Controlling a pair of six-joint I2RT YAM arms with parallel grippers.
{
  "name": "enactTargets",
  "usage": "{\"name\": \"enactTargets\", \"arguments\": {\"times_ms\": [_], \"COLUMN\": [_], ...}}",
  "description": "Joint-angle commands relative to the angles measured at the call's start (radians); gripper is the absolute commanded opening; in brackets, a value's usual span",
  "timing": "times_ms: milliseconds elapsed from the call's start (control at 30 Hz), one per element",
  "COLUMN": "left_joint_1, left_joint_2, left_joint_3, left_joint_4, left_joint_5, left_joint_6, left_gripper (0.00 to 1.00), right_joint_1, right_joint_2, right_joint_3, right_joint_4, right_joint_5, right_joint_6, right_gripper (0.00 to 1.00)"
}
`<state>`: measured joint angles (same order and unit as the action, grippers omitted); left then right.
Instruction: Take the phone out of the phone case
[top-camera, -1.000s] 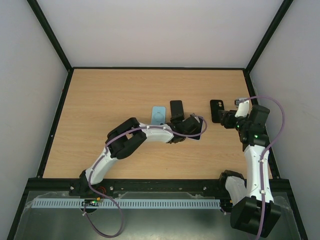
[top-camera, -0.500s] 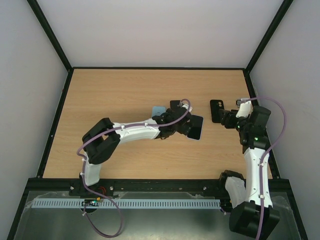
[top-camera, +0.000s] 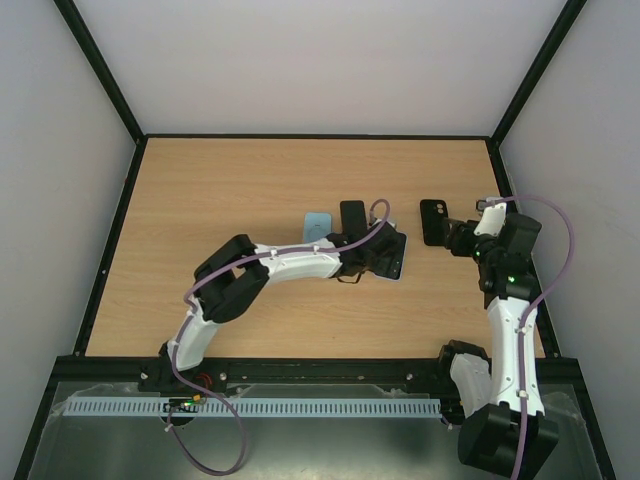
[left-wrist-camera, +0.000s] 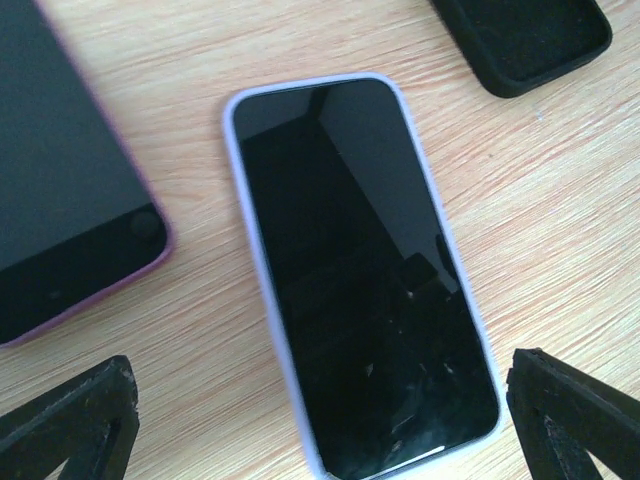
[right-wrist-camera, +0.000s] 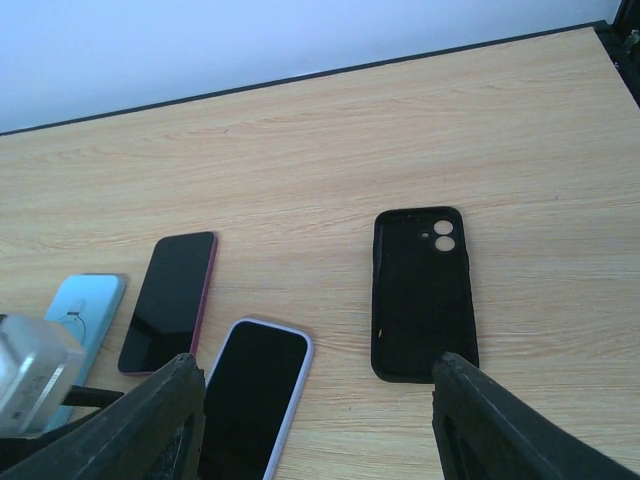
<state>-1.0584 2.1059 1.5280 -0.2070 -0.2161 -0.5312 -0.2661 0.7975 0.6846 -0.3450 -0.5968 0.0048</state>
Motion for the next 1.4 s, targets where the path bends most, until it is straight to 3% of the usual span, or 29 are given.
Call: {"name": "enactTargets", "arguments": {"times_ms": [0,300,533,700,867,1000,1200,1300,1367], "left_joint_1": [-0.012,-0.038,-0.066,-0.085,-0.091,-0.097,-0.126,-0.127,-0.12], "left_joint_2": [0.075,0.21,0.306,0.339,0.36,0.283,-0.01,-0.155,-0.228], "left_joint_3": [0.097,0.261,0.385,0.418,0.434,0.316,-0.05,-0.214,-0.298], "left_joint_4": [-0.062,-0.135,-0.24,-0.274,-0.324,-0.302,-0.196,-0.193,-0.216], "left_joint_5": [0.04,0.041,-0.041,-0.132,-0.123,-0.081,-0.023,0.013,0.044], "left_joint_6": [-0.048,-0.032,-0.039,-0.045,-0.023,0.008,0.066,0.072,0.078], "left_gripper": [1.0,1.0,1.0,0.9,0.84,0.77,0.67,0.66,0.71], "right_joint_1": [0.001,0.001,0.001,0.001,0.002,0.001,0.001,0.001,0.001], "right_joint_2": [-0.022,-0.025,-0.045,-0.047,-0.046,-0.046,-0.05,-0.054,-0.056], "right_joint_3": [-0.013,-0.012,-0.014,-0.015,-0.013,-0.014,-0.011,-0.01,-0.01], "right_joint_4": [0.037,0.035,0.035,0.035,0.037,0.034,0.031,0.031,0.032], "right_joint_5": [0.017,0.02,0.022,0.025,0.032,0.028,0.021,0.02,0.024], "right_joint_6": [0.0,-0.004,-0.012,-0.012,-0.007,-0.01,-0.012,-0.012,-0.011], "right_gripper": [0.61,0.61,0.61,0.61,0.61,0.61,0.61,0.61,0.61]}}
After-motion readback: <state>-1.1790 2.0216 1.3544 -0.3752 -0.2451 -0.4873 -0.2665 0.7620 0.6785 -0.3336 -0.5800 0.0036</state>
